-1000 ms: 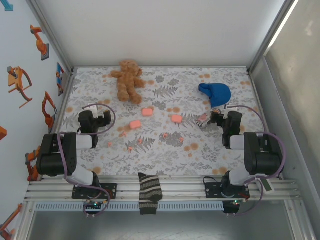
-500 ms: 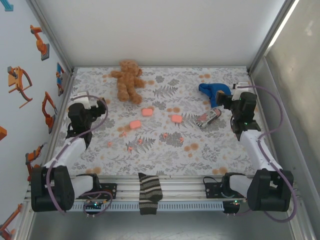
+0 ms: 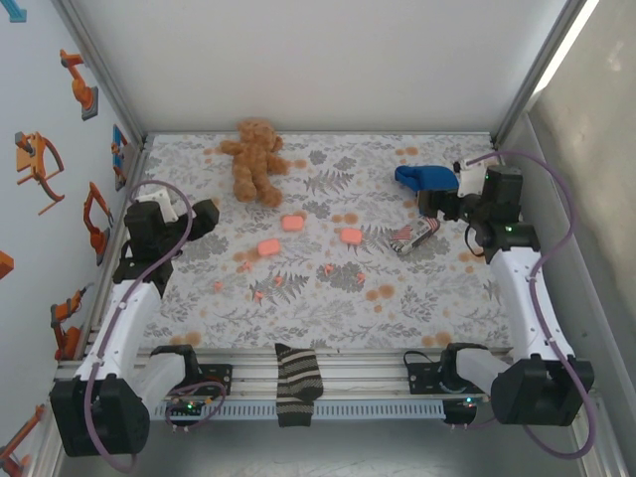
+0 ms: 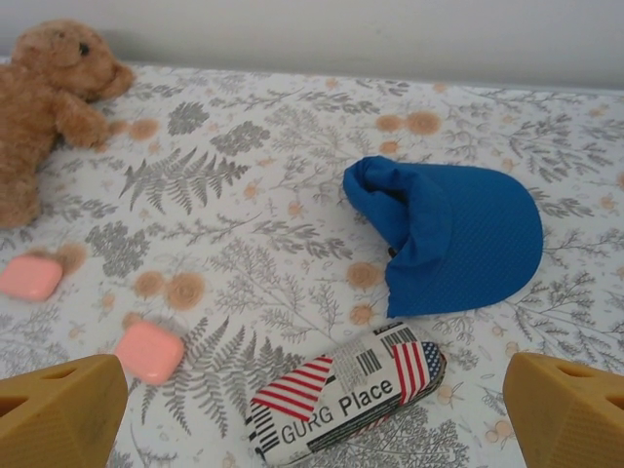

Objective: Insert the wireless bluetooth earbuds into the charging case

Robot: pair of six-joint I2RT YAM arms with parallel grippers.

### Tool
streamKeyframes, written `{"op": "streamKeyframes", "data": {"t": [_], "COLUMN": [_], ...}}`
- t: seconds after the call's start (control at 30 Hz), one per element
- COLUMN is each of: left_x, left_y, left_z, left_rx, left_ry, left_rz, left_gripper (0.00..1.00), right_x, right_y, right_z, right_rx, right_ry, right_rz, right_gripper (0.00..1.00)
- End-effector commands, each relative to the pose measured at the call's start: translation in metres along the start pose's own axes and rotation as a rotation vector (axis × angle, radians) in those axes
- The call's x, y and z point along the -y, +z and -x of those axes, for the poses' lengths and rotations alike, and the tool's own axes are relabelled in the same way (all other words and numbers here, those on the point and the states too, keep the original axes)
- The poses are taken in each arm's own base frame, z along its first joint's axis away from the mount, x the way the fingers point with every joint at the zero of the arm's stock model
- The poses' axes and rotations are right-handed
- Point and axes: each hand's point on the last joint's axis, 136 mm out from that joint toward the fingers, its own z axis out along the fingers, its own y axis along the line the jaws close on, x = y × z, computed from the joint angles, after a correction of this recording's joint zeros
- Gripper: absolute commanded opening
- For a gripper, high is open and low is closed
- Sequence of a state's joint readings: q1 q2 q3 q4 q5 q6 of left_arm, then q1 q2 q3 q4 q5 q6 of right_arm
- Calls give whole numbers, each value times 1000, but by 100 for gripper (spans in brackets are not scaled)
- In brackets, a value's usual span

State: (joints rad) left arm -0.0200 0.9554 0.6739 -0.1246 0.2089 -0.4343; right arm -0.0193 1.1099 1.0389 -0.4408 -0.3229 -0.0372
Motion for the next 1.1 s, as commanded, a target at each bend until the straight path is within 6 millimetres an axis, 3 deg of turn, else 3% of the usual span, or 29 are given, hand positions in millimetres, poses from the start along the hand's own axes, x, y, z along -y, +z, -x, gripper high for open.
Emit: {"op": "streamKeyframes", "data": {"t": [0.0,0.17,0.4,0.8,1.07], "left_x": [22,36,44,42,40], "left_y": [-15,-22,-27,-31,-29], "left_z": [-17,-34,-52,-55,-56], "left_rx": [-111,-202,-286,-299,-300], "left_ry": [-57,-91,-98,-65,-55], "left_rz": [-95,-181,-227,-201,-182], "left_gripper": [96,96,97,97,97], "right_x": [-24,-59,-88,-96,-114], "right_y": [-4,10,52,118,154], "right_z": [-10,-25,-54,-107,-124], "right_rx": [-72,-193,-501,-852,-864], "right_ry": [-69,-232,-465,-862,-1000], "right_rz": [104,236,291,299,374], "right_gripper": [97,96,95,94,94]}}
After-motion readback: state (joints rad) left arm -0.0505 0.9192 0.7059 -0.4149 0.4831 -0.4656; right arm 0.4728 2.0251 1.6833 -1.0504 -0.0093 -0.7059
